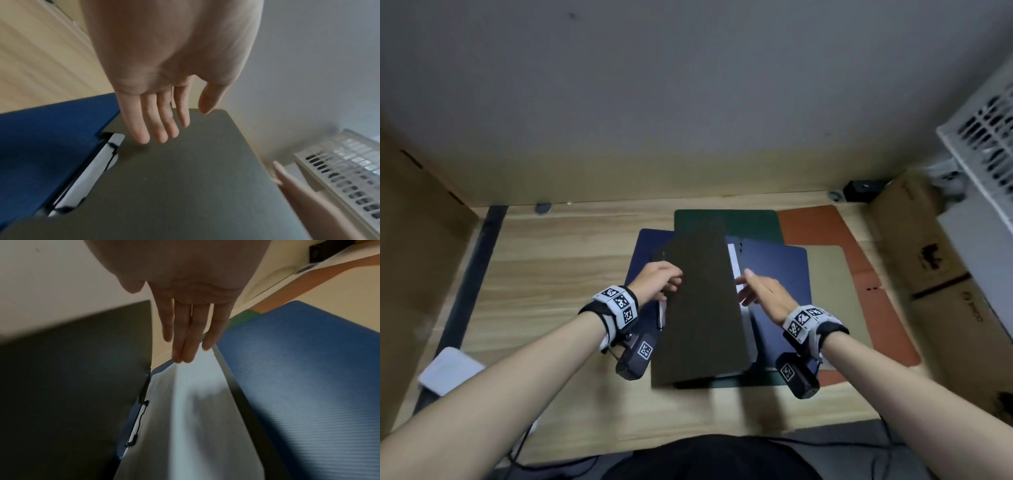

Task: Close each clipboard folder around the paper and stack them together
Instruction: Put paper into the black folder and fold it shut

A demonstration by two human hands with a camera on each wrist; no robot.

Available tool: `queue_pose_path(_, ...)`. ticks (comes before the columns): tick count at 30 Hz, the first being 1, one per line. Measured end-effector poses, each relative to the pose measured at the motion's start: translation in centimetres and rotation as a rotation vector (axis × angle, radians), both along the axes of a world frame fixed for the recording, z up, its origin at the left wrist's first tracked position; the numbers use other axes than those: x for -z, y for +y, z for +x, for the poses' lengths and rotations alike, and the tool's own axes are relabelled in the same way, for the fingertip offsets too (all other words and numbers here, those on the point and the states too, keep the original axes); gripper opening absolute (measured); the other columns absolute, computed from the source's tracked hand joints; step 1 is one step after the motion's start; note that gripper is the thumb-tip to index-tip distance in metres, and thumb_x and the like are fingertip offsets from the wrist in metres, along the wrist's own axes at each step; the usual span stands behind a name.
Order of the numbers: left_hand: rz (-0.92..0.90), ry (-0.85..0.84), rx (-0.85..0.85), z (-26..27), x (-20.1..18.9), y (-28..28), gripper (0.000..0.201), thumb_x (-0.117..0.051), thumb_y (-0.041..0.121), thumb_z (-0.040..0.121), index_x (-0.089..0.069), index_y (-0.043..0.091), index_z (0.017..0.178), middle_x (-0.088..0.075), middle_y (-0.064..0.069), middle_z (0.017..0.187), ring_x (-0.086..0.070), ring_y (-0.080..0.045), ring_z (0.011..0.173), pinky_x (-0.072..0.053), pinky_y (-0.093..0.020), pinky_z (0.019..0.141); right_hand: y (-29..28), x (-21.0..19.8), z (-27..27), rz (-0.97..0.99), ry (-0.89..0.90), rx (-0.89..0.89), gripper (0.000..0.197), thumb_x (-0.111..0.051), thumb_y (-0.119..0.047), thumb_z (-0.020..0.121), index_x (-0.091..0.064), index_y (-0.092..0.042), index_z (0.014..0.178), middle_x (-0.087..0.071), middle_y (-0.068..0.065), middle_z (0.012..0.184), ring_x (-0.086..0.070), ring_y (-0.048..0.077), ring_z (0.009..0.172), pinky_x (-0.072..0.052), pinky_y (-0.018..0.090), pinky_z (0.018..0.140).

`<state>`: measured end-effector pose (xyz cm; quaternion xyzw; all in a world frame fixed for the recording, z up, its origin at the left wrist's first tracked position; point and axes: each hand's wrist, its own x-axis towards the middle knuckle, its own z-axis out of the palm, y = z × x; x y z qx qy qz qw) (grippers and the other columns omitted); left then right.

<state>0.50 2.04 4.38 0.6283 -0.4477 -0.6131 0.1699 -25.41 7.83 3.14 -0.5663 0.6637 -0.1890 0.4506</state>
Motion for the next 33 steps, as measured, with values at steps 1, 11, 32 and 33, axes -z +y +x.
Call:
queue_pose_path(1,0.005,-0.036,-0.004,-0.3,1.0,0.1,0.021,-0.056,0.022,0.093,-0.069,0.009,0.103,-0.067,-0.006,0.094,-0.060,-0.019,0.080,-0.045,-0.029,0.061,0.0,0.3,-0.5,0.011,0.039,0.017,0.064,-0.026,-0.051,0.102,-0.069,-0.005,0.094,-0.073,0.011,0.085,-0.066,0.026,0.079,-0.049,0.039,0.081)
queue_pose_path(11,-0.008,-0.187,-0.350,0.0,8.5,3.6,0.032,-0.064,0.014,0.078,-0.063,0.013,0.110,-0.061,-0.005,0.118,-0.061,-0.024,0.104,-0.048,-0.033,0.089,0.5,6.5,-1.3,0.199,0.274,0.048,0.026,-0.055,-0.011,0.089,-0.068,-0.012,0.111,-0.067,0.013,0.112,-0.059,0.033,0.108,-0.046,0.037,0.093)
queue_pose_path(32,0.109,0.019,-0.589,12.8,9.0,1.5,0.040,-0.061,0.020,0.063,-0.077,0.034,0.098,-0.078,-0.007,0.096,-0.072,-0.032,0.092,-0.057,-0.045,0.090,-5.1,8.9,11.3,0.215,0.267,0.059,0.018,-0.069,-0.024,0.084,-0.062,-0.014,0.098,-0.070,0.016,0.102,-0.066,0.038,0.096,-0.057,0.052,0.083)
queue_pose_path(33,0.099,0.001,-0.581,14.3,9.1,1.1,0.047,-0.060,0.021,0.062,-0.076,0.034,0.104,-0.077,-0.006,0.096,-0.071,-0.031,0.090,-0.056,-0.042,0.087,-5.5,8.8,13.0,0.201,0.251,0.059,0.022,-0.069,-0.024,0.085,-0.063,-0.012,0.102,-0.071,0.015,0.104,-0.066,0.037,0.096,-0.057,0.051,0.083)
